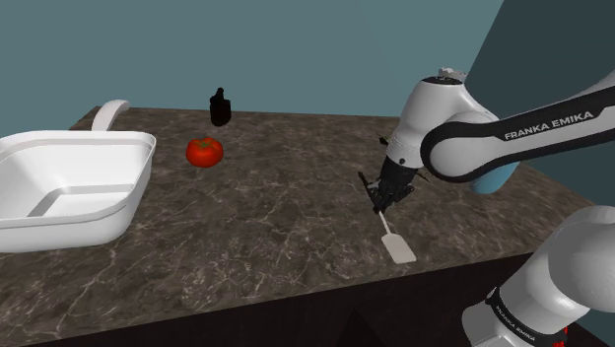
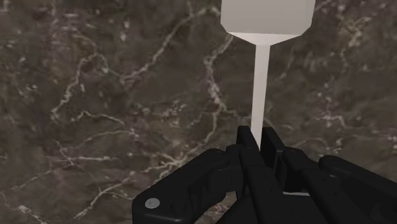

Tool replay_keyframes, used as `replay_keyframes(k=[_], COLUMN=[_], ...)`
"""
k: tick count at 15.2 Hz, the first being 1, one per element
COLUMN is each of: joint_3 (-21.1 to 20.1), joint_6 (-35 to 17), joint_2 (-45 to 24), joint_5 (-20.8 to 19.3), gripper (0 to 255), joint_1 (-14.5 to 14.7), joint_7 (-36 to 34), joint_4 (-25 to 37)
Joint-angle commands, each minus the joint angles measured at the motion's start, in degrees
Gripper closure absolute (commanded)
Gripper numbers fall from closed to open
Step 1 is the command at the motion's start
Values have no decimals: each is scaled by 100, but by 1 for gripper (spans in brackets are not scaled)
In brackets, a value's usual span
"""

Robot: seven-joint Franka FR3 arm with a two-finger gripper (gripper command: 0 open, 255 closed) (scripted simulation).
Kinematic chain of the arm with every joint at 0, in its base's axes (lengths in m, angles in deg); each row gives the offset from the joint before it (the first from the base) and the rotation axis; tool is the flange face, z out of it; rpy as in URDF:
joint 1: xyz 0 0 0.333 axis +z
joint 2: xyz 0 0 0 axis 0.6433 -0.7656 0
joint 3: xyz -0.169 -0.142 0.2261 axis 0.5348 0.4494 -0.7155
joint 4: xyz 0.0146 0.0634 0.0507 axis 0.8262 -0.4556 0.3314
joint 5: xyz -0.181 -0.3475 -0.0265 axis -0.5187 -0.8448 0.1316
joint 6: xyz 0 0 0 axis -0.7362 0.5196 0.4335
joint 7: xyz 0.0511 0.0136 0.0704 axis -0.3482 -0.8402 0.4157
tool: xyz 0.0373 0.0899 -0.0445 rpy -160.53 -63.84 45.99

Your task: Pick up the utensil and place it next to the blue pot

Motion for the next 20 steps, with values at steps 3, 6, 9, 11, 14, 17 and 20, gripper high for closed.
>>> replay_keyframes(k=[3, 6, 9, 11, 14, 17, 20], joint_3=[68, 115, 161, 190, 231, 271, 309], joint_6=[400, 693, 976, 1161, 1430, 1692, 1947], joint_2=[233, 384, 516, 593, 693, 775, 840], joint_5=[-9, -23, -40, -53, -74, -97, -120], gripper=[255, 255, 255, 255, 255, 255, 255], joint_1=[13, 18, 18, 17, 13, 7, -1], joint_7=[27, 42, 55, 62, 71, 78, 85], joint_4=[166, 308, 461, 569, 740, 920, 1110])
